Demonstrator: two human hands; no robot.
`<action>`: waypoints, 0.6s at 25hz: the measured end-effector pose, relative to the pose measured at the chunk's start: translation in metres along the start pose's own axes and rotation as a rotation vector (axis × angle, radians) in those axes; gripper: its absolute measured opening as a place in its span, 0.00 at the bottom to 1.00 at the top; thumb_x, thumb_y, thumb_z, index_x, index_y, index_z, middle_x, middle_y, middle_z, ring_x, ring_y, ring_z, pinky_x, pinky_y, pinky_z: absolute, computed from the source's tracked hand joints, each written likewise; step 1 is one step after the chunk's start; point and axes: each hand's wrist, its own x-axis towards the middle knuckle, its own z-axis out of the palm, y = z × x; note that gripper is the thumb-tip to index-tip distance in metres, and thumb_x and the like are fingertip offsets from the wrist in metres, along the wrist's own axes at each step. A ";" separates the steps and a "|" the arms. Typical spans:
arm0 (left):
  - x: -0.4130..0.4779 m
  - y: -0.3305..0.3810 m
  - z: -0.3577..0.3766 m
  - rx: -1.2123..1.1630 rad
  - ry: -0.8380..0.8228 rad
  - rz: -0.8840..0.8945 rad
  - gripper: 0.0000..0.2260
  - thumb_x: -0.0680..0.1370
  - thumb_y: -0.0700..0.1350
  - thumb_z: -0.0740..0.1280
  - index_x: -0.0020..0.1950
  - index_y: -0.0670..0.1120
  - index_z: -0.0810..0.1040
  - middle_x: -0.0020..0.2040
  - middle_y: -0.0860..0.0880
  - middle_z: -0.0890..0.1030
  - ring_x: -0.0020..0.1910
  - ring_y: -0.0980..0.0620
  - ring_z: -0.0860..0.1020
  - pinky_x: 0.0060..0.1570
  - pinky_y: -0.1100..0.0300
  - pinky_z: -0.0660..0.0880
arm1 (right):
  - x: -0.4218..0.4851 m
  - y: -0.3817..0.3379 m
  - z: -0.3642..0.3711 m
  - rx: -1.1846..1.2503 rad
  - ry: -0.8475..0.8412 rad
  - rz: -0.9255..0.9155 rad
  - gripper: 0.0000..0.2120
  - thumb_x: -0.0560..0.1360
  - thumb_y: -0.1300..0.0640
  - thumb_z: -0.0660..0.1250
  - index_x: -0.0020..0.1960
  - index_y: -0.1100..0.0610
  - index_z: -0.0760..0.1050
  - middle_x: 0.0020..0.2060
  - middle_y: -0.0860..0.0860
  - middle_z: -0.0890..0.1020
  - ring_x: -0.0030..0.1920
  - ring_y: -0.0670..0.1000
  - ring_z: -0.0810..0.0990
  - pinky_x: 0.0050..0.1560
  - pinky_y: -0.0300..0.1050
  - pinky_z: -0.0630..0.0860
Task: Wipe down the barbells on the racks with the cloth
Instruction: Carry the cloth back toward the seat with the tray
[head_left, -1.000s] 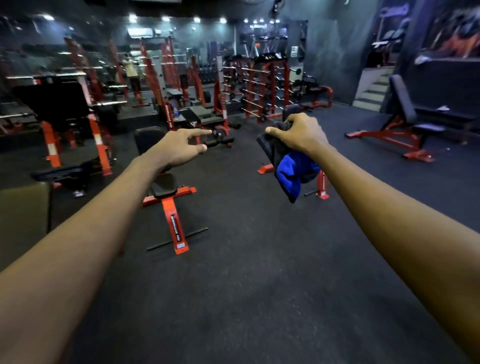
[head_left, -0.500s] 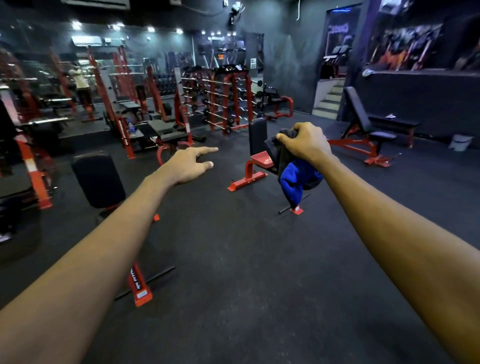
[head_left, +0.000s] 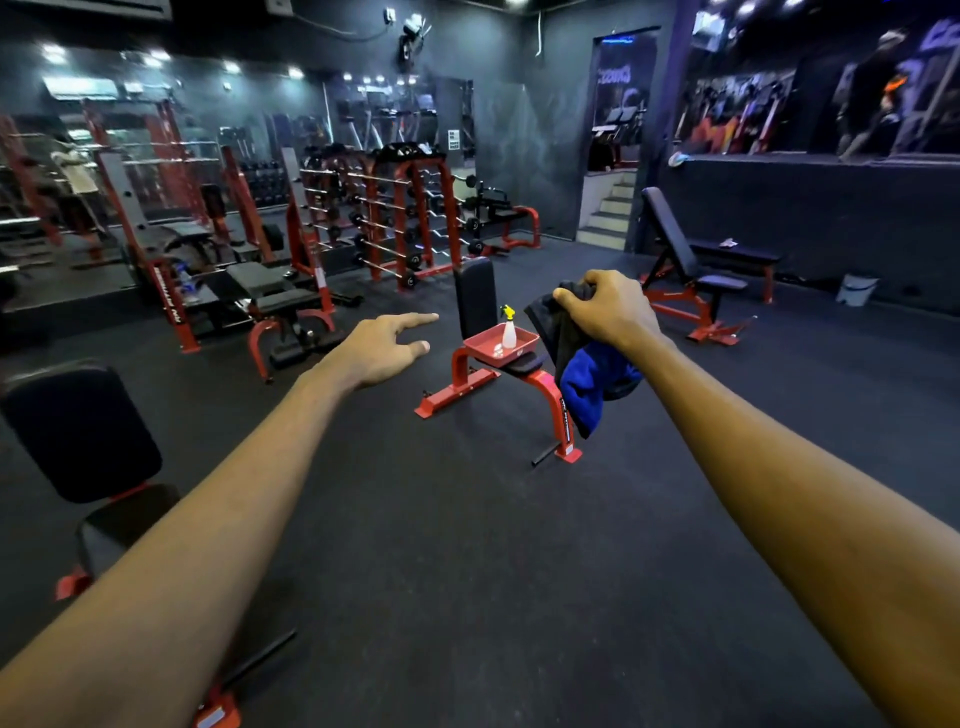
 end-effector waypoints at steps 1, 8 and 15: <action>0.026 -0.008 0.001 -0.001 -0.003 0.009 0.21 0.80 0.53 0.64 0.73 0.66 0.68 0.76 0.49 0.69 0.74 0.46 0.68 0.72 0.49 0.65 | 0.022 0.003 0.011 0.004 0.006 0.003 0.17 0.79 0.41 0.67 0.40 0.53 0.72 0.40 0.52 0.78 0.44 0.56 0.77 0.43 0.48 0.70; 0.200 -0.056 -0.006 -0.017 -0.011 0.030 0.21 0.81 0.52 0.64 0.74 0.63 0.68 0.76 0.48 0.68 0.74 0.46 0.67 0.72 0.50 0.63 | 0.167 0.014 0.078 0.029 0.026 0.005 0.18 0.79 0.41 0.68 0.42 0.57 0.76 0.35 0.48 0.77 0.41 0.54 0.78 0.42 0.50 0.75; 0.368 -0.093 0.019 0.019 -0.032 0.029 0.21 0.81 0.53 0.64 0.74 0.65 0.68 0.77 0.47 0.67 0.74 0.46 0.67 0.71 0.50 0.64 | 0.317 0.062 0.155 0.027 -0.008 0.007 0.16 0.79 0.42 0.68 0.42 0.54 0.75 0.35 0.46 0.76 0.41 0.53 0.78 0.42 0.46 0.71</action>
